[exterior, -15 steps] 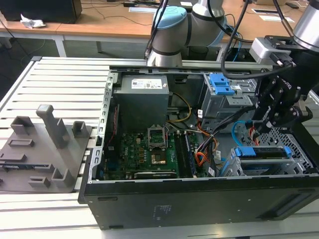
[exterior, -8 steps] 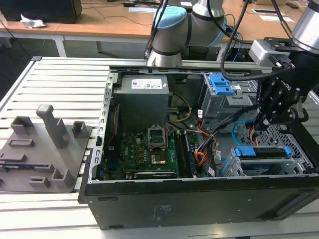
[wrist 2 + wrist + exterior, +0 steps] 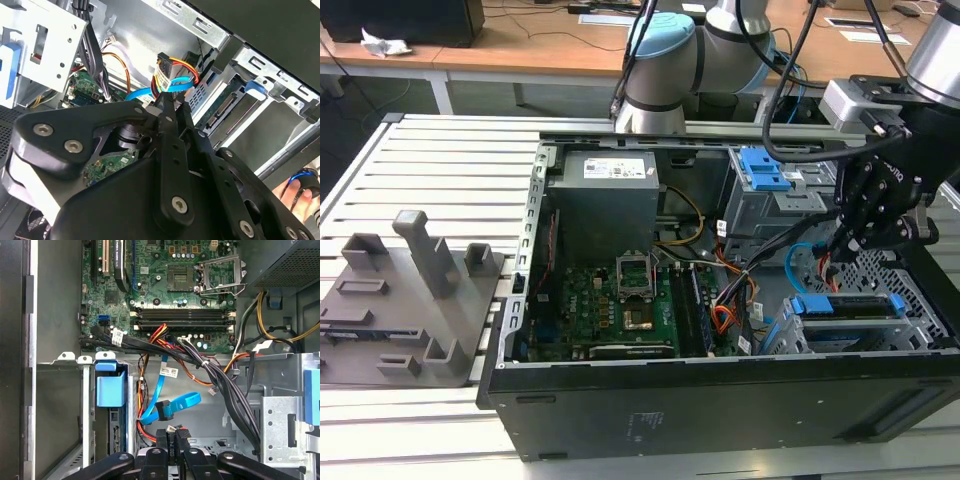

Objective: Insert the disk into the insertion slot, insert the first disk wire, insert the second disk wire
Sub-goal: 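Insert the first disk wire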

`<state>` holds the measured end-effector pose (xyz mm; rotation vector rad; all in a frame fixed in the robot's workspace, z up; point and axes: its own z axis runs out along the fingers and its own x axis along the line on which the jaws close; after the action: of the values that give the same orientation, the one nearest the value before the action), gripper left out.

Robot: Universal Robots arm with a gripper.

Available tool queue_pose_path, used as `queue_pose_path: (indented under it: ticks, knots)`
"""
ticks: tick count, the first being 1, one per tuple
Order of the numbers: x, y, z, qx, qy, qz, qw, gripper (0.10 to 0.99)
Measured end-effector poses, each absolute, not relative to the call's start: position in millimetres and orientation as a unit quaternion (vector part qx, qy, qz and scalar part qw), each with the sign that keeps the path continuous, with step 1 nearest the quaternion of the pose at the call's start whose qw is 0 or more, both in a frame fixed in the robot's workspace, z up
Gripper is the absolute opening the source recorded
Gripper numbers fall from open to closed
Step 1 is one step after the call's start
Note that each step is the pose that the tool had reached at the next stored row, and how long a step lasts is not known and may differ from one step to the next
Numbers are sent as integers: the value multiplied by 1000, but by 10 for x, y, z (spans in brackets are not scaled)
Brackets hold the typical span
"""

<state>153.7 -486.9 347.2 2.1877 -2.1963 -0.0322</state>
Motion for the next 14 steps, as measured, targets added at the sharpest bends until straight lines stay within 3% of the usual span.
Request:
queue_pose_path:
  ticks: [14]
  knots:
    - [1537,-4888,3537,705,-708,-10,22,200]
